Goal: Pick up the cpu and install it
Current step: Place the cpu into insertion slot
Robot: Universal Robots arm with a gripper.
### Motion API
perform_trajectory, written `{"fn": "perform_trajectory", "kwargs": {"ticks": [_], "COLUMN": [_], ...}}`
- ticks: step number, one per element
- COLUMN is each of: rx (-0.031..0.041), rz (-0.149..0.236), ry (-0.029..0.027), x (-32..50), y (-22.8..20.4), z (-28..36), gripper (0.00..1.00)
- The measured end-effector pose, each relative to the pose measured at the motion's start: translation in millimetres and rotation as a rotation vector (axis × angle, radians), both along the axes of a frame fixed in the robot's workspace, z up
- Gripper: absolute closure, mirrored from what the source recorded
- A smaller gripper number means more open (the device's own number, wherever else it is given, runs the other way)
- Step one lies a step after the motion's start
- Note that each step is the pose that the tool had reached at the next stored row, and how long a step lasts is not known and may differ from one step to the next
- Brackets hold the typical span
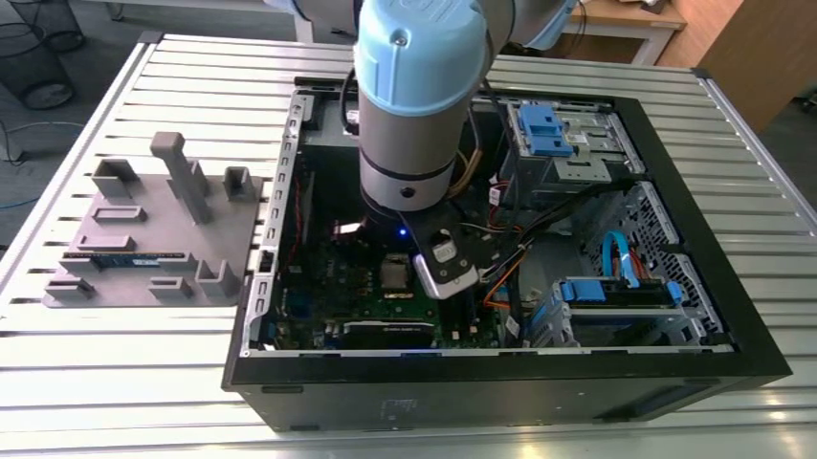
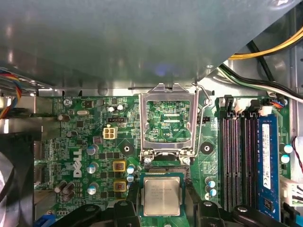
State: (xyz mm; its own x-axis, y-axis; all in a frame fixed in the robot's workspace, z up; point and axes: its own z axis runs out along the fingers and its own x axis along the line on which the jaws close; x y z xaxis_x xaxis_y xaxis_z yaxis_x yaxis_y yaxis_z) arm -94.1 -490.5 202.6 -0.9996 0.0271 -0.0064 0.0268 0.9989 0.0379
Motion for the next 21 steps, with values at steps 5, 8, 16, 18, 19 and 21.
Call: {"fn": "perform_trajectory", "kwargs": {"ticks": [5,8,16,18,19,21], "rx": [-0.0009,-0.0030,-0.0078,-0.0083,-0.0089,-0.0098], "rz": [0.000,0.000,0.006,0.006,0.007,0.006], "ry": [0.0000,0.0004,0.0014,0.0014,0.0014,0.0014], "x": [1.0,1.6,2.6,2.8,3.4,4.2], "y": [0.0,0.0,0.0,0.0,0.0,0.0], "z": [-3.9,-6.6,-7.5,-7.7,-7.8,-7.9], "gripper": [0.53,0.53,0.53,0.53,0.53,0.53]}}
